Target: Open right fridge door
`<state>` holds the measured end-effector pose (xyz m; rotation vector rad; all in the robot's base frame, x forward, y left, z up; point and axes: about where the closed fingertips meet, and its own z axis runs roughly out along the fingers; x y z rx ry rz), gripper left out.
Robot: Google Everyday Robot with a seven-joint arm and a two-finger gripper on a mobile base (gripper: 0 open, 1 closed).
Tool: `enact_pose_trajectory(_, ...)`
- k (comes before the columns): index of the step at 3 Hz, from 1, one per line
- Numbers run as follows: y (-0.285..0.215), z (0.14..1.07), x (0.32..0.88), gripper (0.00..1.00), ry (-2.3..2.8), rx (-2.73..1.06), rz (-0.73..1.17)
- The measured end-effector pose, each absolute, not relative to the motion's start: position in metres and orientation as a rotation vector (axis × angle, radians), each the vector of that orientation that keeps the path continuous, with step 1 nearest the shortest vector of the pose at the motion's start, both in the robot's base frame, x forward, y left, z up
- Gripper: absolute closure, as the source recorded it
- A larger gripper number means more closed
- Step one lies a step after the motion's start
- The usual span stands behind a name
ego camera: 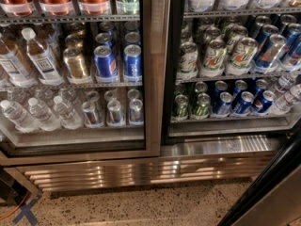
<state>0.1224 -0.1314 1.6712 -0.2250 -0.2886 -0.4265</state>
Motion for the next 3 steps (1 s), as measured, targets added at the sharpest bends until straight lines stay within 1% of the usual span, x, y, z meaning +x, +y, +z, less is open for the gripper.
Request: enact_pose_trajectory(3, -0.1313, 1.6712, 0.1224, 0.00, -0.289, -0.225, -0.426)
